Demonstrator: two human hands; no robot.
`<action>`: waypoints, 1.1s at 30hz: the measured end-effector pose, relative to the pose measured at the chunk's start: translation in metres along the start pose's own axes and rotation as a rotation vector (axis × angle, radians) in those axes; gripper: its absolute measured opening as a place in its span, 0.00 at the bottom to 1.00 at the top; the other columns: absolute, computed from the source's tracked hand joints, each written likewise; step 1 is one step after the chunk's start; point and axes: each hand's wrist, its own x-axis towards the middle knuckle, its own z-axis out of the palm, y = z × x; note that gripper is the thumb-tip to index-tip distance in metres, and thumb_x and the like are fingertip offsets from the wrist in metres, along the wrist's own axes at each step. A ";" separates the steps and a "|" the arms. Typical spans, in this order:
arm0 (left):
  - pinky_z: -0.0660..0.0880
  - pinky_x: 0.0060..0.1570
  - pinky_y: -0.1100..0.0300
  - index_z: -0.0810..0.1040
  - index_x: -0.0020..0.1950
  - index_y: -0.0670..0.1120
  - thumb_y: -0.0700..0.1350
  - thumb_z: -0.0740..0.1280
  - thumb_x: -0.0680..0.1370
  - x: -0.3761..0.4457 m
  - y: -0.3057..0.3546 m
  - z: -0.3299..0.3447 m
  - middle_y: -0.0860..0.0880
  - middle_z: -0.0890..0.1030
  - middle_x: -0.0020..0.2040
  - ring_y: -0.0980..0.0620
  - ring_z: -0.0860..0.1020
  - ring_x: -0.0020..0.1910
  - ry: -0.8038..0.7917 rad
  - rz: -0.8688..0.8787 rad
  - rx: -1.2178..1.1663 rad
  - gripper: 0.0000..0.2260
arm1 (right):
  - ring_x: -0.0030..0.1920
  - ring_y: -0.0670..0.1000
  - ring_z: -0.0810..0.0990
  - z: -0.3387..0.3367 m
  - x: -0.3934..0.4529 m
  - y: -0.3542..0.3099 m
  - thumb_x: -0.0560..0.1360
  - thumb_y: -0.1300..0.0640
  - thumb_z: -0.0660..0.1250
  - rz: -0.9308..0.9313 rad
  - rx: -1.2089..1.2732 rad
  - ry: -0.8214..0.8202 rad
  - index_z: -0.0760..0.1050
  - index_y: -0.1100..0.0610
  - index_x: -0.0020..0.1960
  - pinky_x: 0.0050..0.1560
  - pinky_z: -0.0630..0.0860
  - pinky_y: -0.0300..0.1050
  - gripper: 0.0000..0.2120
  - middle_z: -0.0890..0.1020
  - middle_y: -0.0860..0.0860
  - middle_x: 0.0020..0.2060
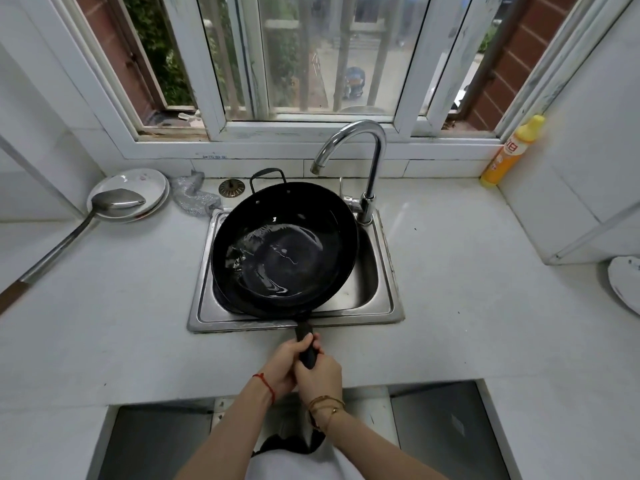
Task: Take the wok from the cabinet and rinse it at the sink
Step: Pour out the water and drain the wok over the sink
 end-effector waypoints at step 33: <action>0.69 0.31 0.64 0.74 0.32 0.46 0.51 0.68 0.73 -0.037 0.023 0.026 0.48 0.75 0.33 0.54 0.72 0.31 0.029 0.069 -0.011 0.13 | 0.12 0.42 0.58 -0.026 0.003 -0.038 0.78 0.59 0.60 0.345 0.601 -0.662 0.58 0.52 0.18 0.14 0.56 0.30 0.29 0.59 0.45 0.14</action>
